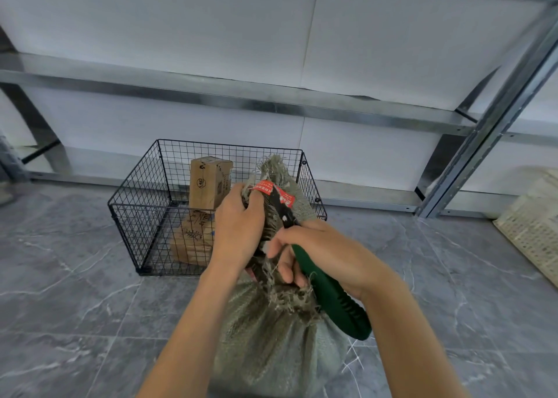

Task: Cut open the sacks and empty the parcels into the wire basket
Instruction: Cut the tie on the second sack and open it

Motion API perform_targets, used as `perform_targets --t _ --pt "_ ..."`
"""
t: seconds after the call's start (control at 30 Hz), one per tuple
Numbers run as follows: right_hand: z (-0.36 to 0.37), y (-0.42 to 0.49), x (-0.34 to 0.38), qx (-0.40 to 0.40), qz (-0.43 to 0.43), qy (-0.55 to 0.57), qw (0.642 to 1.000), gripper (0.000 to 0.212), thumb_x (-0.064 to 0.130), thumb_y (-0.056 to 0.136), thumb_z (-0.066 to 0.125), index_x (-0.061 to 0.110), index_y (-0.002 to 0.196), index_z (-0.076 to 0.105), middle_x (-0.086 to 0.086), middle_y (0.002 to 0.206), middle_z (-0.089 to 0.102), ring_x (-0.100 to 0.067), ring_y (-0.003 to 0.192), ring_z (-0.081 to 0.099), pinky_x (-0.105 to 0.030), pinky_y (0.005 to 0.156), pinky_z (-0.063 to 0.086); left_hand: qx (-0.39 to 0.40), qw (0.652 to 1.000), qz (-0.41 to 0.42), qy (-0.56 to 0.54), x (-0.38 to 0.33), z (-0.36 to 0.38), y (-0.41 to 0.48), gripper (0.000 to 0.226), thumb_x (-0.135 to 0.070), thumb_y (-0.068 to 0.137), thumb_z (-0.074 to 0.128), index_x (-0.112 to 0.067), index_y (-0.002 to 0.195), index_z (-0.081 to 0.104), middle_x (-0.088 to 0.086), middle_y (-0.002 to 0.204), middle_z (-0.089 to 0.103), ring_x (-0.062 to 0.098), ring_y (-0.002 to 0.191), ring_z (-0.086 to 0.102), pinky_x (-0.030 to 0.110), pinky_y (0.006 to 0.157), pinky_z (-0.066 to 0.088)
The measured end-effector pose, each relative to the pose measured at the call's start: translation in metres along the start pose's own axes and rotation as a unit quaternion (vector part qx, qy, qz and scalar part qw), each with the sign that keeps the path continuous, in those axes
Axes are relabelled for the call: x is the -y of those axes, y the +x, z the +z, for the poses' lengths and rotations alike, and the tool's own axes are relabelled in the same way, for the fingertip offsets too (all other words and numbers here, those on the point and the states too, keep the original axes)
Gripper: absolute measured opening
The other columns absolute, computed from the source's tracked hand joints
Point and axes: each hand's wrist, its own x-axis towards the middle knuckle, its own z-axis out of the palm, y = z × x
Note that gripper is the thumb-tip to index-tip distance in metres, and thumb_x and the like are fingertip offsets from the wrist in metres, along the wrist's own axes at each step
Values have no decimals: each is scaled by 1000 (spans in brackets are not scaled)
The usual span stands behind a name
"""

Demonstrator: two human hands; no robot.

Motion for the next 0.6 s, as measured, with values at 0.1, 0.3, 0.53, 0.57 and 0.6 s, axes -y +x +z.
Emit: perform_targets --t 0.1,0.3,0.53,0.57,0.6 --pt "1 3 -4 22 38 -24 999 27 18 97 41 3 85 60 -10 55 57 -12 41 45 -18 46 40 14 1000 10 0 3 0 2 20 -26 97 41 -12 91 54 6 82 56 26 81 51 33 63 38" --pt "2 13 -13 -9 71 -51 996 27 18 95 41 6 79 59 -6 51 59 -13 43 47 -21 50 40 25 998 51 13 7 5 1 23 -29 98 40 -21 117 51 6 105 59 27 97 55 34 72 39" --pt "3 19 -13 -73 43 -8 996 27 14 94 40 4 75 57 -8 49 56 -15 41 45 -20 44 40 -10 995 96 20 2 8 -4 15 -21 97 42 -15 102 55 1 95 59 19 89 54 35 74 42" --pt "3 21 -13 -89 30 -2 996 28 14 94 40 4 74 56 -8 48 56 -15 41 46 -22 45 39 -14 994 104 25 1 9 -5 14 -20 97 42 -13 98 55 2 91 59 20 86 54 36 73 42" --pt "3 22 -14 -103 16 4 995 29 15 95 41 5 72 56 -8 48 55 -15 41 46 -22 45 39 -15 993 109 30 1 9 -5 14 -20 97 42 -12 95 54 3 88 58 21 84 54 38 72 42"
